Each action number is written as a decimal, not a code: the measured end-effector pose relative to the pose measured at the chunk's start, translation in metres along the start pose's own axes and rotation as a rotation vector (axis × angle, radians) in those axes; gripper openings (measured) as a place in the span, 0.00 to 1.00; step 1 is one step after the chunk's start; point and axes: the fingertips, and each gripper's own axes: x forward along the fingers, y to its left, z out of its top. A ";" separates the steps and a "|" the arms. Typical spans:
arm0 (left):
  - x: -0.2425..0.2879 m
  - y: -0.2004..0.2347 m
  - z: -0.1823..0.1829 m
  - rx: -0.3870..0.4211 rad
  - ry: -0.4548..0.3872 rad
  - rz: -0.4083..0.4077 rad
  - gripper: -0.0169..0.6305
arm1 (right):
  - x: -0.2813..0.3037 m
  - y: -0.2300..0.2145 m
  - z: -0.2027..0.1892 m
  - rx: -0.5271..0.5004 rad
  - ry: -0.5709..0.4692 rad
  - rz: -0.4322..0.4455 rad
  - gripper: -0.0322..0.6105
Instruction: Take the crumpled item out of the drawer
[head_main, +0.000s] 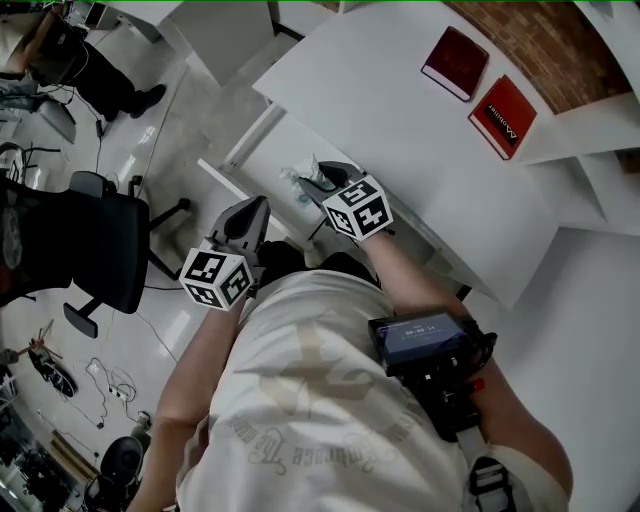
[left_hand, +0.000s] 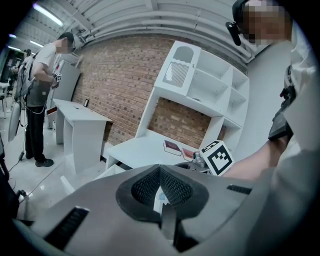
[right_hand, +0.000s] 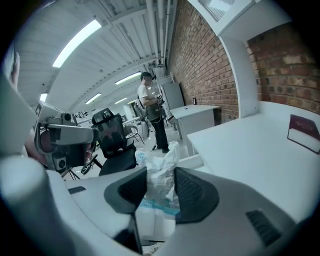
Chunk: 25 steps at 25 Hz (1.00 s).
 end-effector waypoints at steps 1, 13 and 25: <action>-0.002 -0.001 0.001 0.003 -0.004 0.000 0.06 | -0.003 0.003 0.004 0.001 -0.015 0.003 0.32; -0.024 -0.023 0.002 0.032 -0.022 -0.028 0.06 | -0.050 0.041 0.036 0.009 -0.154 0.047 0.32; -0.037 -0.029 -0.011 0.056 -0.001 -0.036 0.06 | -0.069 0.051 0.016 0.033 -0.179 0.038 0.32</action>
